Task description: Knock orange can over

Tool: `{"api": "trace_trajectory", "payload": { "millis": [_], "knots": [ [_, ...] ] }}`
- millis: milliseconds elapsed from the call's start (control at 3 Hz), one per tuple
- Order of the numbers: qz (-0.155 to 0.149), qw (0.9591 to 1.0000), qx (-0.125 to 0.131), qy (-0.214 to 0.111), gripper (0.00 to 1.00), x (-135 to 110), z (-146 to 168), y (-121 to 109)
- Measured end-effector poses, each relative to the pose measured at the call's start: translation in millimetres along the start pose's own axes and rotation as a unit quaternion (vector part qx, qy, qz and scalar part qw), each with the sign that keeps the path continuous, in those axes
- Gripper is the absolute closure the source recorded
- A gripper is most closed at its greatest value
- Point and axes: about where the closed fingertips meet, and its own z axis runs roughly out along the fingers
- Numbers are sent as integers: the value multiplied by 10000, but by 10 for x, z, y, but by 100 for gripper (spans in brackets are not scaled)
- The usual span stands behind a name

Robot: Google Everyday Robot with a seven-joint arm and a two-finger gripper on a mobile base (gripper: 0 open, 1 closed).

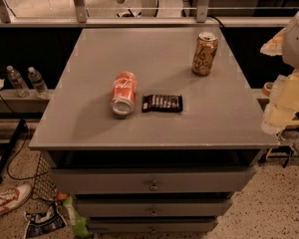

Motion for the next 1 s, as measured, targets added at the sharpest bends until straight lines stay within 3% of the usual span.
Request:
{"api": "trace_trajectory", "payload": {
  "millis": [333, 667, 1000],
  "knots": [
    [1, 10000, 18, -7, 0, -2, -2, -9],
    [76, 9991, 138, -386, 0, 11, 171, -408],
    [557, 9913, 387, -1127, 0, 3, 626, -1157]
  ]
}}
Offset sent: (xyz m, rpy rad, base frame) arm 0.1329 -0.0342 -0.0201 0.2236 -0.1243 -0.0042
